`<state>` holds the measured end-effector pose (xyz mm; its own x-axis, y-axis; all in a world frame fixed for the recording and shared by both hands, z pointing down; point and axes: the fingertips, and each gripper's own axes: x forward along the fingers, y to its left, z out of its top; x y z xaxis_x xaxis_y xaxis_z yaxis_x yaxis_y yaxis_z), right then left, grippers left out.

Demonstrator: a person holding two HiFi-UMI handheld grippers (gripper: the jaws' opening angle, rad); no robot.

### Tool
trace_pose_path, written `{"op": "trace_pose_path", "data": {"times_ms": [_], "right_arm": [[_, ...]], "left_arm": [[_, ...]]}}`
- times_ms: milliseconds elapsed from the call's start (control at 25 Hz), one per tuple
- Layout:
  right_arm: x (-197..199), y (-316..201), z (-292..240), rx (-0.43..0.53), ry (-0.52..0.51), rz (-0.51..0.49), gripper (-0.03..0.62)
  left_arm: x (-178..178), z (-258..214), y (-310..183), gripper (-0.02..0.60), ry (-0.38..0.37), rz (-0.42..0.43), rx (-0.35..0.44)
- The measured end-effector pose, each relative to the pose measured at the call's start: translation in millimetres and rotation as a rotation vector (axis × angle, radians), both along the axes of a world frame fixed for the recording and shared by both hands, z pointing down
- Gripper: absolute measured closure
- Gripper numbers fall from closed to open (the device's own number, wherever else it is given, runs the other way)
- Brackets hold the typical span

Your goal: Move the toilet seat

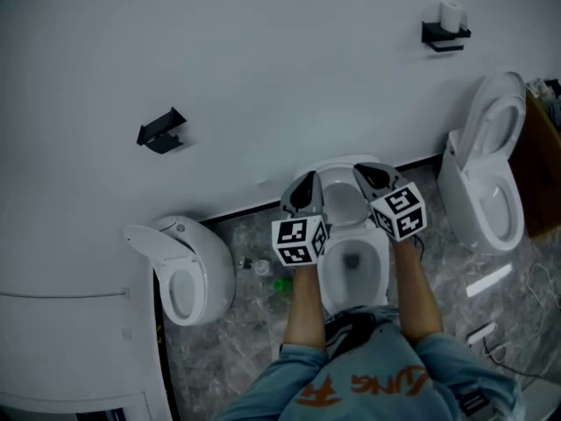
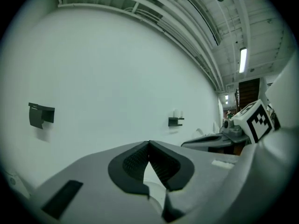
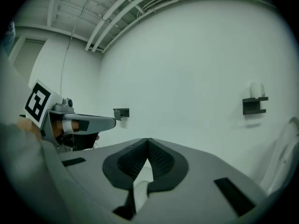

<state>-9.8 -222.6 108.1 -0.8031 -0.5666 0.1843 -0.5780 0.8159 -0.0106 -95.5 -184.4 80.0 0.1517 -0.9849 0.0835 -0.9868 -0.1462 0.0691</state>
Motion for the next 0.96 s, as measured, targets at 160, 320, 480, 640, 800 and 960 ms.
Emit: {"op": "trace_pose_path", "data": {"times_ms": [160,320,480,640,800,960], "right_arm": [[17.9,9.7,-1.0,0.026,0.037,0.111,0.594],[32.5,19.0,-6.5,0.060,0.048,0.220,0.594],[28.6,27.5,-13.6,0.068,0.030,0.232,0.595],[22.1,34.0,-18.5,0.080,0.026,0.225,0.595],[22.6,37.7,-16.8,0.074,0.034,0.221,0.595],[26.6,40.9,-13.5,0.071,0.026,0.209,0.595]], "left_arm": [[15.7,13.3,13.6,0.580,-0.003,0.050,-0.023],[14.0,13.9,25.1,0.580,-0.025,0.053,-0.037],[7.1,12.4,33.8,0.580,-0.006,0.053,-0.044],[-1.8,12.6,38.7,0.580,-0.004,0.050,-0.044],[-4.8,18.2,41.9,0.580,-0.001,0.059,-0.049],[-0.5,23.1,44.8,0.580,0.011,0.074,-0.039]]}}
